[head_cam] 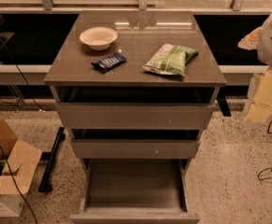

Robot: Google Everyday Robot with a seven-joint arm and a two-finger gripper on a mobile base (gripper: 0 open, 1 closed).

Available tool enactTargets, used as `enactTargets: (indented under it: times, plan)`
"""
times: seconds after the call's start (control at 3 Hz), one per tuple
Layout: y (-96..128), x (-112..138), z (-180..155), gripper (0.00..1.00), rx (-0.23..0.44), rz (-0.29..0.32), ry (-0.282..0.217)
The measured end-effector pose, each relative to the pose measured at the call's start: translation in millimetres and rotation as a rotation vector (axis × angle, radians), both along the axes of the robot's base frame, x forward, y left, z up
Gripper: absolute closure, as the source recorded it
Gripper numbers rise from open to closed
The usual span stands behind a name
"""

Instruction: Place green jalapeno chip bag into bottom drawer

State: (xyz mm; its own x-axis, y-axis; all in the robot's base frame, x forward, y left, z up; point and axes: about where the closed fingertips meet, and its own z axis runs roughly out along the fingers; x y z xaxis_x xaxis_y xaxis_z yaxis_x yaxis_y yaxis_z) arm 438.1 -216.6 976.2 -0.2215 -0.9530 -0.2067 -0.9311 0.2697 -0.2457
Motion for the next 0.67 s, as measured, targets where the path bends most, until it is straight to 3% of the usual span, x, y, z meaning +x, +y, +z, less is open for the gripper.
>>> enactTargets:
  times: [0.33,0.67]
  plan:
    - [0.0,0.0,0.0,0.00,0.000,0.000,0.000]
    - [17.3,27.1,-3.5,0.00,0.051,0.022,-0.027]
